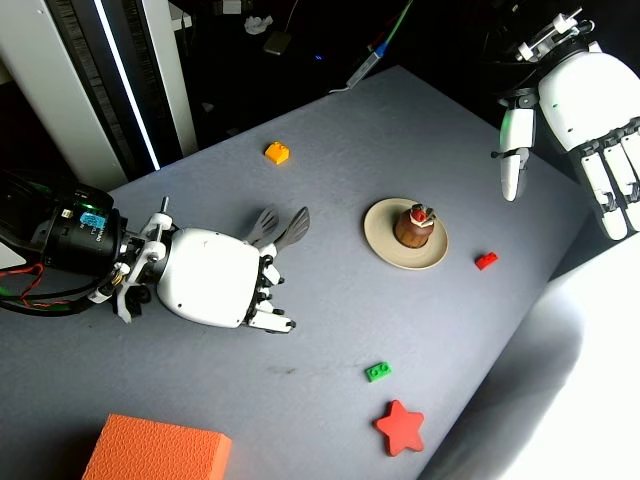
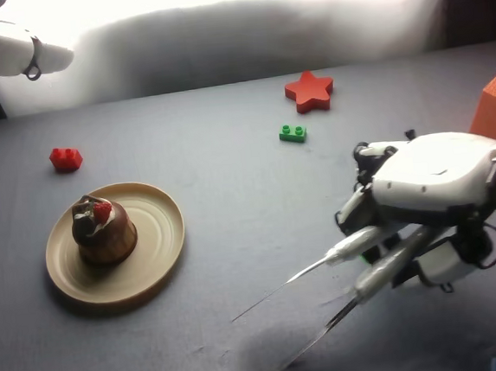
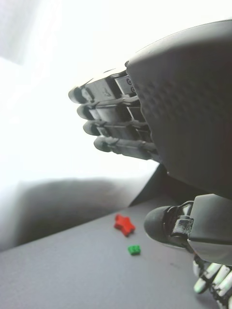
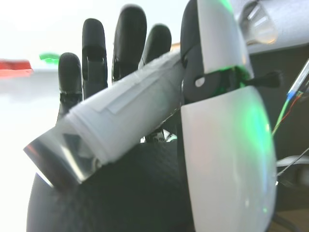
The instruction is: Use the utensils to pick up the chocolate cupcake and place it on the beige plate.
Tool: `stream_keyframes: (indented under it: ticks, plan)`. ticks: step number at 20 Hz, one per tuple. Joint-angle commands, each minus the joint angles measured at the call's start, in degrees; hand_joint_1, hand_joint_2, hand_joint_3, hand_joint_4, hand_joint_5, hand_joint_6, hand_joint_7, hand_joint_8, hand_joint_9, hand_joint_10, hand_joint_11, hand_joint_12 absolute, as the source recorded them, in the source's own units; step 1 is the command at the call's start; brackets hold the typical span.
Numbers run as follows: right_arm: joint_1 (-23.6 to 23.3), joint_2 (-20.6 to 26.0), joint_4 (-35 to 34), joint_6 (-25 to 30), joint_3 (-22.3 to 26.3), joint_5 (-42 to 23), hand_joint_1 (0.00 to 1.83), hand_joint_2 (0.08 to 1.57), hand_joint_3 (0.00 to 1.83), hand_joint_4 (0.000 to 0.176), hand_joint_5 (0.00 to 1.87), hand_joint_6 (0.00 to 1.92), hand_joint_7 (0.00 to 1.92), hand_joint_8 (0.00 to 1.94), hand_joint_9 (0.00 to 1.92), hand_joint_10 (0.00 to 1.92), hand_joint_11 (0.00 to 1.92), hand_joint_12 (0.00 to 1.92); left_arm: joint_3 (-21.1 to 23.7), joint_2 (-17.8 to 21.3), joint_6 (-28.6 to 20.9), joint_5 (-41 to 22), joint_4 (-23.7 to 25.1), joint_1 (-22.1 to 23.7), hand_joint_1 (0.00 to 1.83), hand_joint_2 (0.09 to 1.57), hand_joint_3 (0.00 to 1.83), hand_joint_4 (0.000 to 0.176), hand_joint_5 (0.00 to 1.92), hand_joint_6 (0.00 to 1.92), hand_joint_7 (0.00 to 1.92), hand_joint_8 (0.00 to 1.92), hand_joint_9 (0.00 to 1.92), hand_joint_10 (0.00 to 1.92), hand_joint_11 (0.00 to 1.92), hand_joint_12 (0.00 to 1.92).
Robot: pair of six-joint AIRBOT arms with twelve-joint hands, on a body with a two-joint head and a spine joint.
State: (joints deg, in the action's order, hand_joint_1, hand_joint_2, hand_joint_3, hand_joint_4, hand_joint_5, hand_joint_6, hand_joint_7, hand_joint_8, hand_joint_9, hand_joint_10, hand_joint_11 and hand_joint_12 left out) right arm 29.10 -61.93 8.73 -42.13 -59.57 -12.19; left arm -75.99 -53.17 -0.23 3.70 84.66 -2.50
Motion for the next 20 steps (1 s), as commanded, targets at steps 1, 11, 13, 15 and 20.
stream_keyframes:
  ticks: [1,11,13,15,20]
  plan:
    - [-0.9,-0.5,-0.3,0.2,-0.3,-6.1,1.19,1.16,0.0,0.005,0.93,1.13,0.86,1.1,0.77,0.01,0.0,1.43,0.1,0.9,0.2,0.6,0.9,0.4,0.0,1.23,0.0,0.0,0.05,0.0,0.05,0.0,0.0,0.0,0.0,0.0]
    - [-2.3,-3.6,-2.8,-0.4,-3.5,-4.5,0.59,1.21,0.0,0.0,0.44,0.0,0.4,0.0,0.4,0.0,0.0,1.03,0.3,1.2,0.2,0.6,0.9,0.4,0.0,1.22,0.0,0.0,0.06,0.0,0.04,0.0,0.0,0.0,0.0,0.0]
    - [-2.6,-3.4,-2.8,-0.4,-3.5,-4.4,0.34,1.16,0.0,0.0,0.26,0.0,0.24,0.0,0.23,0.0,0.0,0.61,0.4,1.3,0.2,0.6,0.9,0.4,0.0,1.22,0.0,0.0,0.06,0.0,0.05,0.01,0.01,0.0,0.0,0.0]
    - [-2.7,-3.1,-2.8,-0.4,-3.5,-4.4,0.2,1.08,0.0,0.0,0.13,0.0,0.11,0.0,0.09,0.0,0.0,0.19,0.4,1.3,0.2,0.6,0.9,0.3,0.0,1.22,0.0,0.0,0.06,0.0,0.04,0.0,0.0,0.0,0.0,0.0]
    - [-2.7,-1.8,-2.8,-0.4,-2.9,-4.1,0.06,0.91,0.0,0.018,0.0,0.0,0.0,0.0,0.0,0.0,0.0,0.0,0.6,1.4,0.2,0.6,0.9,0.2,0.0,1.22,0.0,0.0,0.08,0.01,0.06,0.01,0.02,0.01,0.0,0.0]
